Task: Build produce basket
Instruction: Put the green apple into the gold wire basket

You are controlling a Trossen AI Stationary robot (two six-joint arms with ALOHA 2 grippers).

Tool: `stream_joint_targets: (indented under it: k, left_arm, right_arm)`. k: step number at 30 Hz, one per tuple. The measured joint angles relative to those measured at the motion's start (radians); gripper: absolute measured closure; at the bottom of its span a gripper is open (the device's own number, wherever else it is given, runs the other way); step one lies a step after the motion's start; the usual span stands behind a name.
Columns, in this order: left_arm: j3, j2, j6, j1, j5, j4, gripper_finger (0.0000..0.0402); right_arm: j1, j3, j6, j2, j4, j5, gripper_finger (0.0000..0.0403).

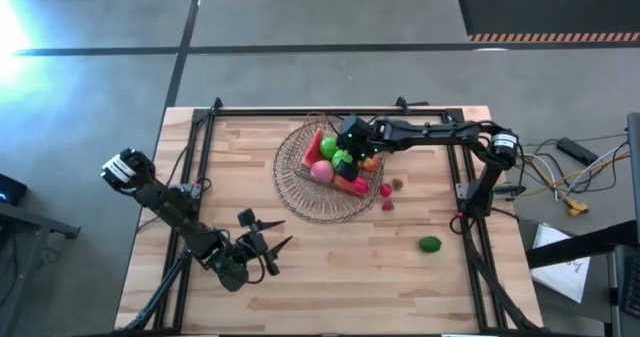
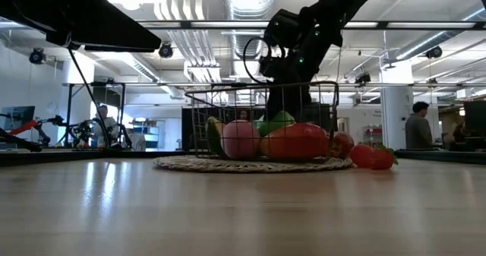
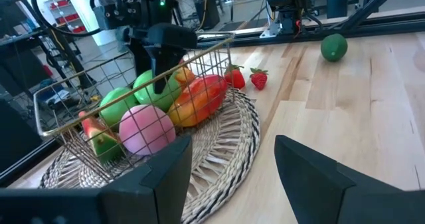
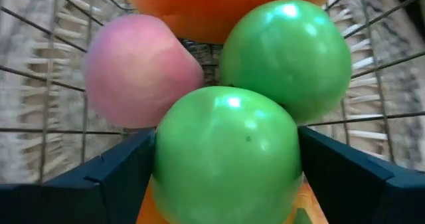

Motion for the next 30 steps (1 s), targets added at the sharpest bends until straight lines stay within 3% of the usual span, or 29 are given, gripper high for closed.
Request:
stream_joint_targets:
  k: [5,20,30]
  left_arm:
    - [0.000,0.000,0.000,0.000,0.000,0.000,0.0203]
    - [-0.001,0.000,0.000,0.000,0.006,0.002,0.0203]
    - [0.001,0.000,0.004,0.004,0.008,0.004,0.0203]
  right_arm:
    - [0.022,-0.002,-0.075,0.000,0.002,0.079,0.0074]
    - [0.055,-0.038,-0.076,-0.047,0.164,0.072,0.0069]
    - [0.066,-0.392,-0.049,-0.182,0.731,0.074,0.0075]
